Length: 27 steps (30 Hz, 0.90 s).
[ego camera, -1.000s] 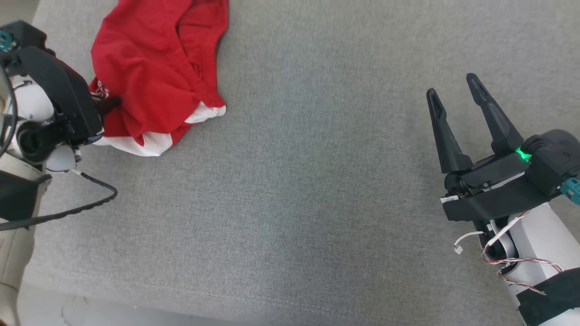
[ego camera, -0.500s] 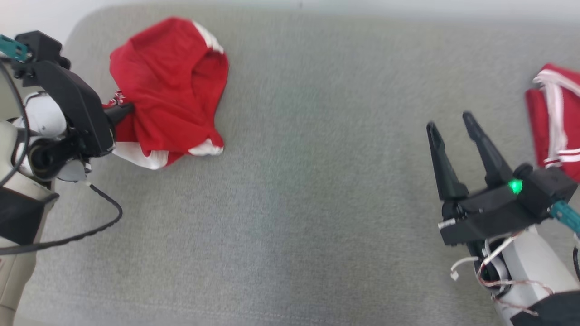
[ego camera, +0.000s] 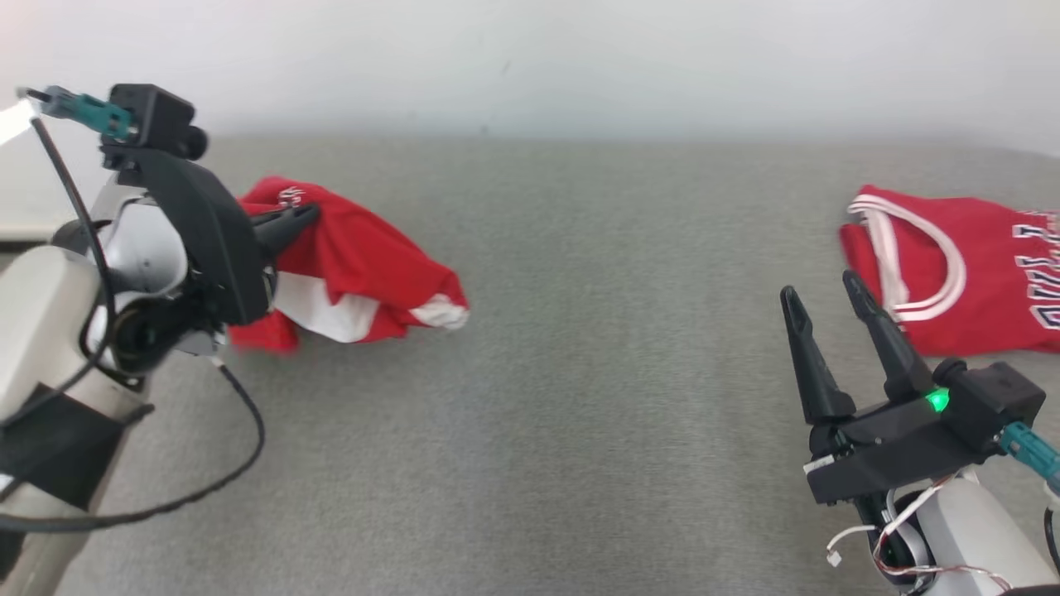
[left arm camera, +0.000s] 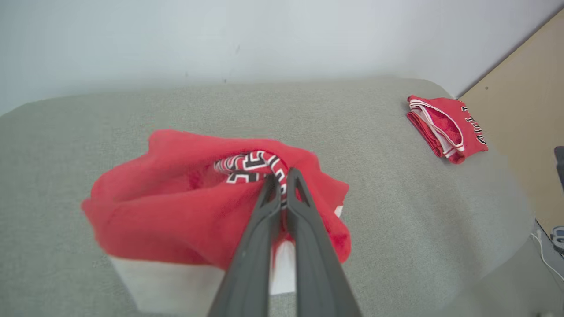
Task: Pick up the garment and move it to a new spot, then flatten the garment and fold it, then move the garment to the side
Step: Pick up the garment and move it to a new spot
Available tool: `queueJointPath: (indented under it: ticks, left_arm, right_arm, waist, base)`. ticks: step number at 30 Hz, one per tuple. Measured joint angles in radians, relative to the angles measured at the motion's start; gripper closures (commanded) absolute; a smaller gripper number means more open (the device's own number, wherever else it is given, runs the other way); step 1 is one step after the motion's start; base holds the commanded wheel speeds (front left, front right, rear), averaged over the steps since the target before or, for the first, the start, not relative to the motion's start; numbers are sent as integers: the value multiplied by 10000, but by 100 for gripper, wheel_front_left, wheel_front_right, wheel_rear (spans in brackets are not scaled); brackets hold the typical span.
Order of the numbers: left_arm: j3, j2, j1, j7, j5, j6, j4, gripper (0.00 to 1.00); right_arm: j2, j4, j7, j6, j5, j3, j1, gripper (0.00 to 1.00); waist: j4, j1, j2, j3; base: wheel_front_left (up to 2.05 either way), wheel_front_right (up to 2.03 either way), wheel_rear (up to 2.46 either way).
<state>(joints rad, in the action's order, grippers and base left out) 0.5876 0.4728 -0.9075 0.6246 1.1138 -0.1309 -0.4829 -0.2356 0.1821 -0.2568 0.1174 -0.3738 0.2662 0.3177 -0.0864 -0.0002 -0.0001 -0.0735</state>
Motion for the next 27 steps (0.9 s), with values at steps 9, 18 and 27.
queueJointPath:
  ticks: [9, 18, 27]
  left_arm:
    - [648, -52, 672, -796, 121, 0, 2092, 100]
    - [671, -493, 953, -2372, 205, 0, 3145, 100]
    - [1264, -686, 3529, -3662, -96, 0, 1684, 100]
  right_arm:
    - [0, -414, 0, 17, 8, -192, -506, 0]
    - [-63, -980, 0, 19, 105, -489, -669, 0]
    - [-75, -1206, 0, 29, 144, -646, -988, 0]
  waist:
    - [848, 1, 0, 531]
    - [1713, 2, 0, 682]
    - [2415, 2, 0, 513]
  base:
    - [0, 0, 0]
    - [0, 0, 0]
    - [0, 0, 0]
